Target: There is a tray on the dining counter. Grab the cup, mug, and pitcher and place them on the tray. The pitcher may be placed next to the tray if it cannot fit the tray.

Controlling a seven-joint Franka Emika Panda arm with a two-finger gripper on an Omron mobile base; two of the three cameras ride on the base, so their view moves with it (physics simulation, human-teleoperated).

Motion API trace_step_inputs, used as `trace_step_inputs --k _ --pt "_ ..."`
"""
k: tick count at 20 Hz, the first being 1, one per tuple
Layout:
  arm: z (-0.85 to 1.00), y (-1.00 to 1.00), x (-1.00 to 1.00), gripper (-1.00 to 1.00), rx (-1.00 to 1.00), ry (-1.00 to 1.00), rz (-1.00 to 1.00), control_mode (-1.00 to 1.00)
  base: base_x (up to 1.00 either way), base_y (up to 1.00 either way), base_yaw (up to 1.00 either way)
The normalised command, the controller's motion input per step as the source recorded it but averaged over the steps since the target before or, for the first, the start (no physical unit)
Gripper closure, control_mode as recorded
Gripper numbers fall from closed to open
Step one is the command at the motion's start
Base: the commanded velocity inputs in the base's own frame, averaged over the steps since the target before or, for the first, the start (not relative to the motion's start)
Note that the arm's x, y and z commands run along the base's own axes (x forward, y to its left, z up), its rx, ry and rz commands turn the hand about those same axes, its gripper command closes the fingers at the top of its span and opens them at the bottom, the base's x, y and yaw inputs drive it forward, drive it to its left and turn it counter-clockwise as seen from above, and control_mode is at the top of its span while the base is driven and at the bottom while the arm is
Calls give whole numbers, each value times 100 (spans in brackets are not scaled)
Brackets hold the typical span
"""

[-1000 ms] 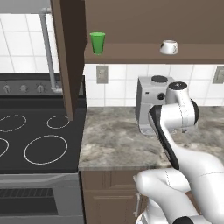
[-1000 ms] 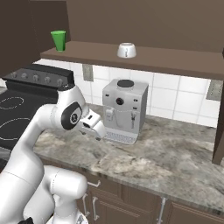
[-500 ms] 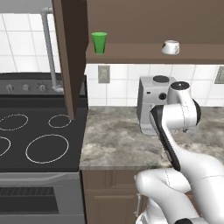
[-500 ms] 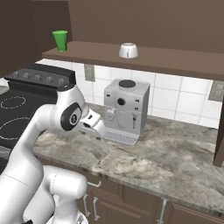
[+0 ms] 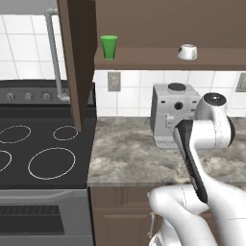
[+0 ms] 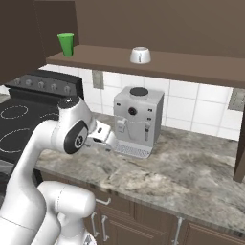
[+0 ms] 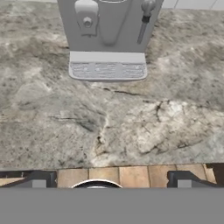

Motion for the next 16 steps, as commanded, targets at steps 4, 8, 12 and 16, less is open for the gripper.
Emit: trace_step_inputs --k 4,8,12,16 --pt "23 0 -16 -100 0 -14 17 -100 0 0 0" --pt "30 0 -18 -100 0 -14 16 -100 0 0 0" --pt "40 -4 -8 -100 0 -11 3 -100 0 0 0" --pt "46 -9 -2 -100 0 -11 0 -100 0 0 0"
